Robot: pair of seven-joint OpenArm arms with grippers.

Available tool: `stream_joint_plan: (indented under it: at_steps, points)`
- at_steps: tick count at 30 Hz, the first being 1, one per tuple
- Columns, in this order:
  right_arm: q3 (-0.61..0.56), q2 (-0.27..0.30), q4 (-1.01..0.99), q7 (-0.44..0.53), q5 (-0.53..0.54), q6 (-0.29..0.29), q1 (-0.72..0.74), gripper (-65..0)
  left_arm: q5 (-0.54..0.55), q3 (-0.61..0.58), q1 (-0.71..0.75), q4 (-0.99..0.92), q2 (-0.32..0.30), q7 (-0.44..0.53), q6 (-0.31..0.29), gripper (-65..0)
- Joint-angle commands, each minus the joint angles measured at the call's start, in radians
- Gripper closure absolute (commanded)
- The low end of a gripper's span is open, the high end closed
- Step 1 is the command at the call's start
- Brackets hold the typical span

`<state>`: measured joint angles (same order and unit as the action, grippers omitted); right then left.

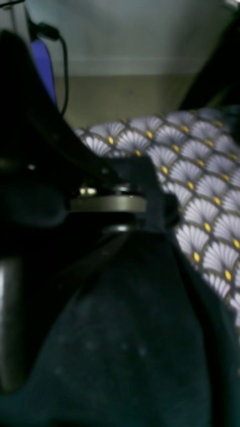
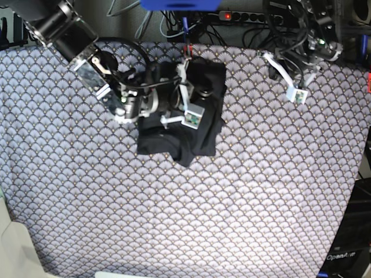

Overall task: Fold the T-shirt properly
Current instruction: 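Tuck and flatten the shirt's loose edges with the right gripper, then press the folded shirt's side edge flat with the left gripper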

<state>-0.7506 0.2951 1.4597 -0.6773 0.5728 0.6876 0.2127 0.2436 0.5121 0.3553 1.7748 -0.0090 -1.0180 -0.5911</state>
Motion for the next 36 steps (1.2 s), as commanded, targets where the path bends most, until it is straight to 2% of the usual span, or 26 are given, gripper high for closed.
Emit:
stream_joint_plan:
  at_steps: [1,7,10,15,18,21,24,26,30,32,34,36]
  points:
    - [0.016,0.008,0.066,-0.002,0.023,0.011,0.020,-3.6,0.012,0.003,-0.009,0.020,-0.007,0.014,-0.002,0.0]
    - [0.092,0.013,0.247,-0.150,0.023,0.011,0.020,-3.7,0.009,0.003,-0.045,0.061,-0.010,0.014,-0.002,0.0]
    - [0.162,0.048,0.276,-0.206,0.023,0.011,0.020,-3.7,0.012,-0.003,-0.074,0.109,-0.033,0.014,0.003,0.0]
    - [0.305,0.177,0.318,-0.281,0.023,0.011,0.015,-3.7,0.010,-0.003,-0.184,0.164,-0.035,-0.002,0.007,0.0]
    - [0.446,0.261,0.322,-0.287,0.023,0.011,-0.048,-3.5,0.020,-0.007,-0.307,0.165,-0.024,-0.109,0.007,0.0]
    - [0.590,0.321,0.324,-0.287,0.023,0.011,-0.132,-3.6,0.020,-0.045,-0.411,0.158,-0.015,-0.170,0.007,0.0]
    - [0.696,0.353,0.324,-0.284,0.023,0.011,-0.218,-3.5,0.010,-0.100,-0.470,0.159,0.037,-0.172,0.007,0.0]
    - [0.765,0.353,0.324,-0.284,0.023,0.011,-0.273,-3.6,0.010,-0.157,-0.511,0.156,0.060,-0.172,0.009,-5.1]
    - [0.856,0.327,0.330,-0.284,0.023,0.011,-0.345,-3.6,0.009,-0.240,-0.531,0.115,0.136,-0.167,0.009,-23.5]
    - [0.886,0.318,0.356,-0.284,0.023,0.011,-0.387,-3.6,0.009,-0.255,-0.531,0.073,0.159,-0.123,0.009,-31.2]
    - [0.902,0.316,0.385,-0.284,0.023,0.011,-0.413,-3.6,0.009,-0.278,-0.539,-0.006,0.166,-0.060,0.009,-34.2]
    - [0.905,0.316,0.422,-0.284,0.023,0.011,-0.431,-3.6,0.009,-0.313,-0.553,-0.109,0.166,-0.009,0.009,-34.3]
